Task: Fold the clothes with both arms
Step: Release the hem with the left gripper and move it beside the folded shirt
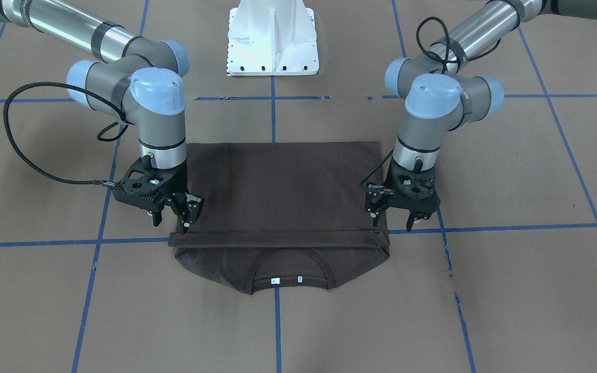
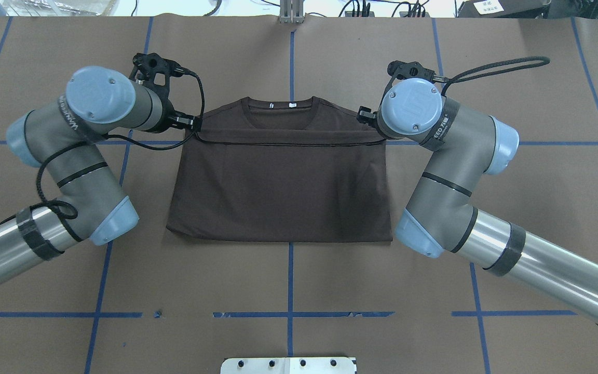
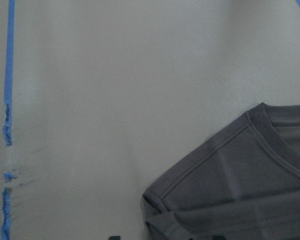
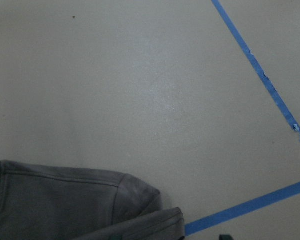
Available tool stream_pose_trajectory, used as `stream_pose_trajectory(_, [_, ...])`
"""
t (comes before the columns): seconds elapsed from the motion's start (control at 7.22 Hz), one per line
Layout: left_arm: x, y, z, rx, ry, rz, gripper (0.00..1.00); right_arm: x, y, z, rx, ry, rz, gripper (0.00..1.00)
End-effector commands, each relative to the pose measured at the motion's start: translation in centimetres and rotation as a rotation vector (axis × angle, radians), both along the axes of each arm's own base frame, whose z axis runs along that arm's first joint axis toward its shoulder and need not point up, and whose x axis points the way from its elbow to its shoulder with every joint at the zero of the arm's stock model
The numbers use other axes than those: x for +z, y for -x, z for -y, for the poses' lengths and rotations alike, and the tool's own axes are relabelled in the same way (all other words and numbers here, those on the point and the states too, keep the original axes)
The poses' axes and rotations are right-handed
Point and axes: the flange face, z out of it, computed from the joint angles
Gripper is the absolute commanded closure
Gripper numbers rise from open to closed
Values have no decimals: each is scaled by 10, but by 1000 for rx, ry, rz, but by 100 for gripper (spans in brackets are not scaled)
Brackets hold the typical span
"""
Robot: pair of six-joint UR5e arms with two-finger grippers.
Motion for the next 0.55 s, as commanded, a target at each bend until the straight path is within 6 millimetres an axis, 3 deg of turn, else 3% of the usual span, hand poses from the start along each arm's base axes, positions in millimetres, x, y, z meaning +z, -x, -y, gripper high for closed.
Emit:
stream_pose_trajectory(0.0, [21,35,-44,-2,12,-25,0,-6,-11,-5,-24,-14,18,0])
stream_pose_trajectory(0.14, [45,47,-66,-3,25,-44,0,-8,-11,-5,-22,-16,21,0])
stream_pose_trajectory(0.28, [62,43,-98,20,33,-88,0,-10,-12,-6,-22,-19,24,0])
stream_pose_trajectory(0.42, [63,26,-124,18,93,-140,2,-11,-12,-7,-22,-20,26,0])
